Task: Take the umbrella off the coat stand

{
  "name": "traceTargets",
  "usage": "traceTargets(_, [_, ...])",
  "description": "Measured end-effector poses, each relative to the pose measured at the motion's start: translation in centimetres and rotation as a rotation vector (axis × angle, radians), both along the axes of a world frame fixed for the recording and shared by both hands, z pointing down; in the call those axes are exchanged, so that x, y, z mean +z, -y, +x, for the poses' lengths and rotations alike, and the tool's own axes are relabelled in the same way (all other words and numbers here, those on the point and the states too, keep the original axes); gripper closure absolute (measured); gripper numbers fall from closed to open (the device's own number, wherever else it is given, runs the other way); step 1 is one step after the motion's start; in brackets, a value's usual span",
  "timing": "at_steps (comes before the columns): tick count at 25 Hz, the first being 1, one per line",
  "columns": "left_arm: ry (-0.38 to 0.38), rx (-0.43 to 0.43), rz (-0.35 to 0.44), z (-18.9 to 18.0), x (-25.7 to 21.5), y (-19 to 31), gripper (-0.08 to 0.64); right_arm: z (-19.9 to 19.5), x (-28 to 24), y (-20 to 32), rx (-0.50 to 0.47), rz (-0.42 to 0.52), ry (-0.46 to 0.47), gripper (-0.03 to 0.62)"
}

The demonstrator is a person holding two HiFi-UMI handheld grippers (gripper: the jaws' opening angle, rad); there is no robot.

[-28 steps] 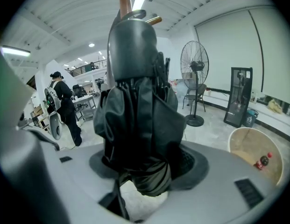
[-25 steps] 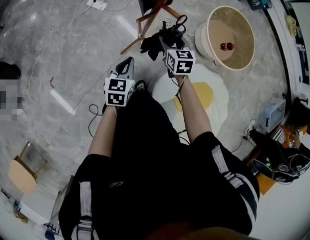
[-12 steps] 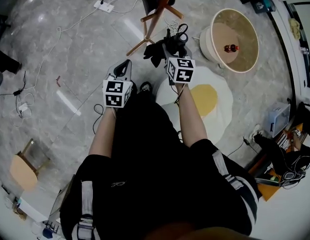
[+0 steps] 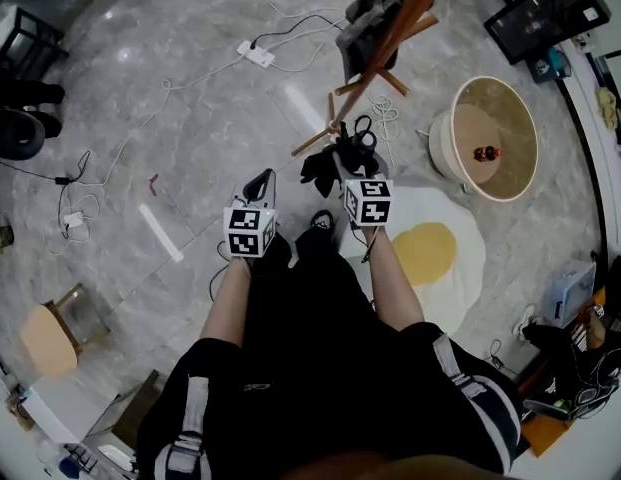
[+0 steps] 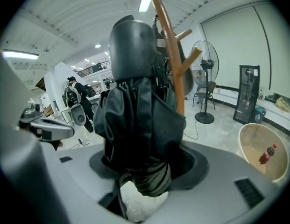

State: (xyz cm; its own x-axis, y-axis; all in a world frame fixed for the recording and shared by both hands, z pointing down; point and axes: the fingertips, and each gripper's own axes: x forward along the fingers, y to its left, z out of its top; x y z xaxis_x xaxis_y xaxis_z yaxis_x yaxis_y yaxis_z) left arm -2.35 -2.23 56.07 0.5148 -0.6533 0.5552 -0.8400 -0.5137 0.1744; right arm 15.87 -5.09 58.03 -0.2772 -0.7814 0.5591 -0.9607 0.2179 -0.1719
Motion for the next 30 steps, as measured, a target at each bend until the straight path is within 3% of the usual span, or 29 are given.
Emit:
traceTargets(7, [0.006, -0.036, 0.009, -6.4, -2.1, 0.6, 0.557, -9.2, -2.0, 0.6, -0.123, 0.033, 0.039, 0.341])
traceTargets(13, [-0.013, -0.123, 0.055, -12.4, -5.0, 1.3, 0.557, -16.4, -5.2, 0.5, -0.225, 0.061, 0.057, 0.341])
traceTargets(22, [-0.047, -0.239, 0.217, -17.3, -12.5, 2.8, 0.557, -22.1, -13.5, 3.4, -0.342, 0.183, 0.085, 0.341])
traceTargets(30, [-0.054, -0.366, 0.430, -21.1, -21.0, 3.7, 0.558, -23.7, -21.0, 5.1, -0.397, 0.328, 0.106, 0.341])
